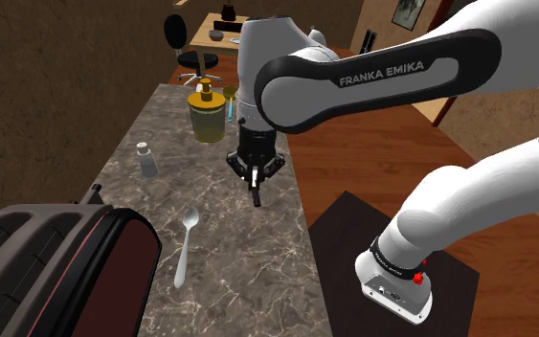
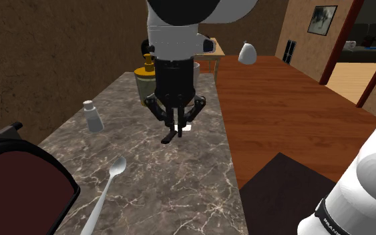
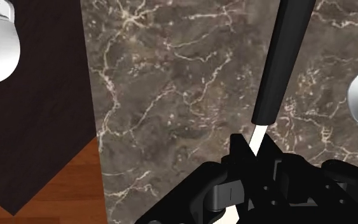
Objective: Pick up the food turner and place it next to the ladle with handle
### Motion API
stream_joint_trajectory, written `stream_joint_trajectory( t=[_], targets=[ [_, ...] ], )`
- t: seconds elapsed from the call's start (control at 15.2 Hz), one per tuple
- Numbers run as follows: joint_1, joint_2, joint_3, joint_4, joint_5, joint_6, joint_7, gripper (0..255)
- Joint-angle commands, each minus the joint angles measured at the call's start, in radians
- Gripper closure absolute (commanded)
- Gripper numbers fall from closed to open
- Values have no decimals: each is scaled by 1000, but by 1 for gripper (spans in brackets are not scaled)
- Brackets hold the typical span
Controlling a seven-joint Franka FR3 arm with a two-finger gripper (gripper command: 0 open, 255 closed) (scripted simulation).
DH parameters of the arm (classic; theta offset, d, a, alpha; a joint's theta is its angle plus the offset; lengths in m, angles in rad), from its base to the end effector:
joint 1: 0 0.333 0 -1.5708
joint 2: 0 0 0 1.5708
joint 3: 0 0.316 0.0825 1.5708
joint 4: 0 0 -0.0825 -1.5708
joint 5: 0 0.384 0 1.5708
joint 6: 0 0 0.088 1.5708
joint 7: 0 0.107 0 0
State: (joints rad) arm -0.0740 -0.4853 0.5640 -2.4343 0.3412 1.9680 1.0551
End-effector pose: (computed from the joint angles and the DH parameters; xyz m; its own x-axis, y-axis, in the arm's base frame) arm 0.3528 0.2216 0.4477 0.7215 -0.6893 -0.0663 -0.6908 -0.7230 0.0001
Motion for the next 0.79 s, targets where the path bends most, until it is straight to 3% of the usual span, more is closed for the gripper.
stream_joint_trajectory(
  t=[0.0,0.73],
  targets=[
    [-1,-9,-9,24,-4,-34,1,255],
    [-131,117,-154,101,-129,-23,-197,255]
  ],
)
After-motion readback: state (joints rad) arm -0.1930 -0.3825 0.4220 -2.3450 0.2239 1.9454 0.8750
